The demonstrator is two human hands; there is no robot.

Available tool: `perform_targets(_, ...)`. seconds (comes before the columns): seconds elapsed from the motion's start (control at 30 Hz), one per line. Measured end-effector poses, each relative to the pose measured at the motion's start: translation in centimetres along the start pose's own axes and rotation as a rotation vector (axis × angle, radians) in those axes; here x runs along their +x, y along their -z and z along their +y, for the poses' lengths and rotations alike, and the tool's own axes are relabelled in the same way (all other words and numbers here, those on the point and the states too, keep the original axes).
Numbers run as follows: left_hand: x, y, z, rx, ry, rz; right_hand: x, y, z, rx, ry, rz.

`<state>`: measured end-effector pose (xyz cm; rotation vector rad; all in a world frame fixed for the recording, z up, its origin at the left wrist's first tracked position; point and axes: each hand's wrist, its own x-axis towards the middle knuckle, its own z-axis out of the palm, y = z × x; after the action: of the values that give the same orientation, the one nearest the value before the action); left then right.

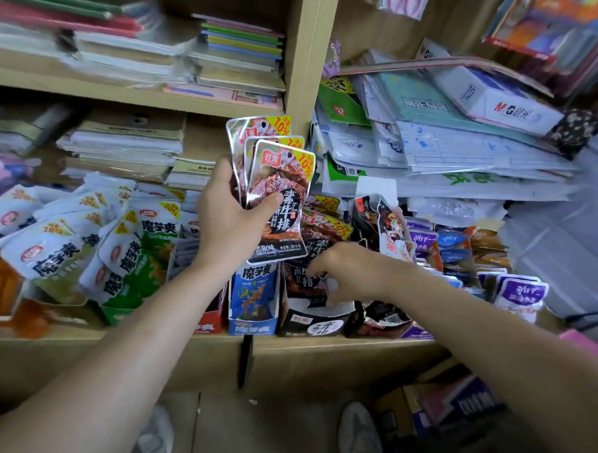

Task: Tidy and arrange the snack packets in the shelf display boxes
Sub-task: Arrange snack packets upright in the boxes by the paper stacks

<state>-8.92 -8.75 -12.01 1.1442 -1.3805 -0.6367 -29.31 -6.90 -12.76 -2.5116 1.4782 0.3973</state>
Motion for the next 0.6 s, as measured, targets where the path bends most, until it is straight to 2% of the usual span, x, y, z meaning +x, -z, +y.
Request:
perform_targets(0.1,0.1,0.2,-0.1,-0.007,0.005,0.004,2.2,-0.2,-0.2,-0.167,0.013,-0.148)
perform_targets(0.27,0.4,0.5,-0.4,-0.048,0.012,0.015,4.6,0.1,-0.3,-0.288,0.054,-0.262)
perform_targets(0.6,1.1,0.6,-0.8,-0.055,-0.002,0.006,5.7,-1.8,-0.3,-0.358,0.117,-0.26)
